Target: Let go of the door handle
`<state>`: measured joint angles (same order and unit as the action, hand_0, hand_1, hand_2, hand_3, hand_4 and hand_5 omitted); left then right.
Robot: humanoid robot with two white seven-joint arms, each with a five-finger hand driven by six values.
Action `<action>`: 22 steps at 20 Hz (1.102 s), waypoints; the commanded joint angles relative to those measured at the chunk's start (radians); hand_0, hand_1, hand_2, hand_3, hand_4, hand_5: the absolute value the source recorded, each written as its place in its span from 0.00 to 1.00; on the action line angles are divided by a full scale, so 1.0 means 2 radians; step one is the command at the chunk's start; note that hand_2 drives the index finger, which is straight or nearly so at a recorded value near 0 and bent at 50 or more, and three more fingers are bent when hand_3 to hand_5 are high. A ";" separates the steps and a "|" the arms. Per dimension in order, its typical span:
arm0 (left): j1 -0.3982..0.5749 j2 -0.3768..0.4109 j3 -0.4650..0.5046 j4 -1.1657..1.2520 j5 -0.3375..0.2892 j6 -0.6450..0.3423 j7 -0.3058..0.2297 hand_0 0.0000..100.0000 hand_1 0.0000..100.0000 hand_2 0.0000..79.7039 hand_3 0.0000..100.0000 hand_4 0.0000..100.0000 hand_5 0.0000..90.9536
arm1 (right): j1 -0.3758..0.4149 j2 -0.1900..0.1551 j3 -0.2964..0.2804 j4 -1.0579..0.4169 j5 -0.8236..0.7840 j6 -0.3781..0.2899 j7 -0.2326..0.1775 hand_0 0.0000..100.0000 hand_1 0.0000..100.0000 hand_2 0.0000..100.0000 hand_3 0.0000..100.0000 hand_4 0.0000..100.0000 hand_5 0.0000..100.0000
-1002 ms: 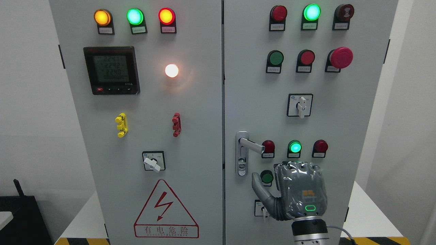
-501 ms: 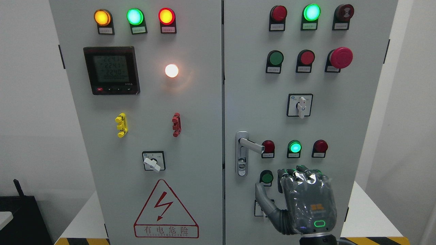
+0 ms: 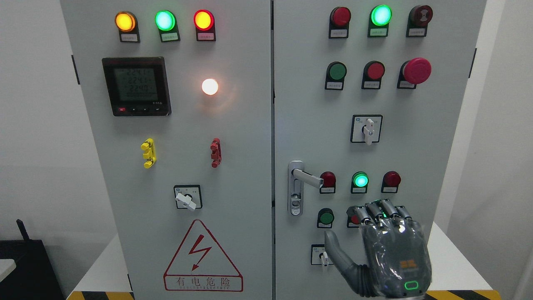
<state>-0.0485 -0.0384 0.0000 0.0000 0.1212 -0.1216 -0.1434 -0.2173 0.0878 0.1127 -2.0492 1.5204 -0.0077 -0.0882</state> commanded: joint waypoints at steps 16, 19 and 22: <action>0.000 0.000 0.005 0.008 0.000 0.000 0.000 0.12 0.39 0.00 0.00 0.00 0.00 | 0.062 0.001 -0.029 -0.020 -0.074 -0.044 -0.049 0.41 0.04 0.01 0.09 0.04 0.00; 0.000 0.000 0.005 0.008 0.000 0.000 0.000 0.12 0.39 0.00 0.00 0.00 0.00 | 0.064 0.002 -0.029 -0.020 -0.074 -0.045 -0.050 0.40 0.04 0.00 0.09 0.04 0.00; 0.000 0.000 0.005 0.008 0.000 0.000 0.000 0.12 0.39 0.00 0.00 0.00 0.00 | 0.064 0.007 -0.029 -0.020 -0.074 -0.045 -0.050 0.40 0.04 0.00 0.09 0.04 0.00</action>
<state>-0.0479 -0.0384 0.0000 0.0000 0.1212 -0.1216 -0.1434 -0.0992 0.0861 0.0616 -2.0837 1.3804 -0.0979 -0.1874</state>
